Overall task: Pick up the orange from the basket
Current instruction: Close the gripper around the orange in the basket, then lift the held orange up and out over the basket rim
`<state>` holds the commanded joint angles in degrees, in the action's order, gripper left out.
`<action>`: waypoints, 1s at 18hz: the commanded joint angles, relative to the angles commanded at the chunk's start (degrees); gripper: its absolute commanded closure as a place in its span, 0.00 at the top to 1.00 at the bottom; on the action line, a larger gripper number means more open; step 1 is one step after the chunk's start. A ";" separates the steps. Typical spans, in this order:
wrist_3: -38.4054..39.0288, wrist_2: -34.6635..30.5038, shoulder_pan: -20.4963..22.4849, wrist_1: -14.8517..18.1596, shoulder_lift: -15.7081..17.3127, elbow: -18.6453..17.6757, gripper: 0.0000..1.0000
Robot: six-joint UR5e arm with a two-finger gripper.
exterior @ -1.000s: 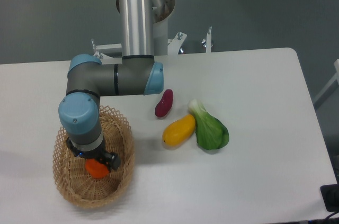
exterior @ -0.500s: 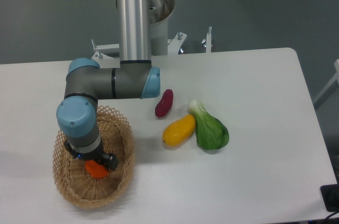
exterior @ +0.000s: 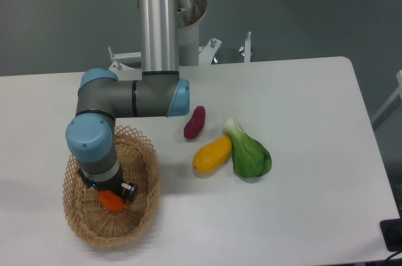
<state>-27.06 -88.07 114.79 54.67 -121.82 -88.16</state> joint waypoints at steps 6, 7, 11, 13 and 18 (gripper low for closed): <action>-5.45 -0.09 0.79 1.84 3.78 1.67 0.70; -5.54 -0.09 1.14 2.28 4.39 1.84 0.70; -8.25 -0.09 3.51 3.16 6.86 3.60 0.70; -11.07 -0.09 5.00 3.78 8.09 4.39 0.70; -13.01 0.09 7.82 5.98 10.55 4.83 0.70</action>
<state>-40.07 -87.98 122.61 60.64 -111.27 -83.32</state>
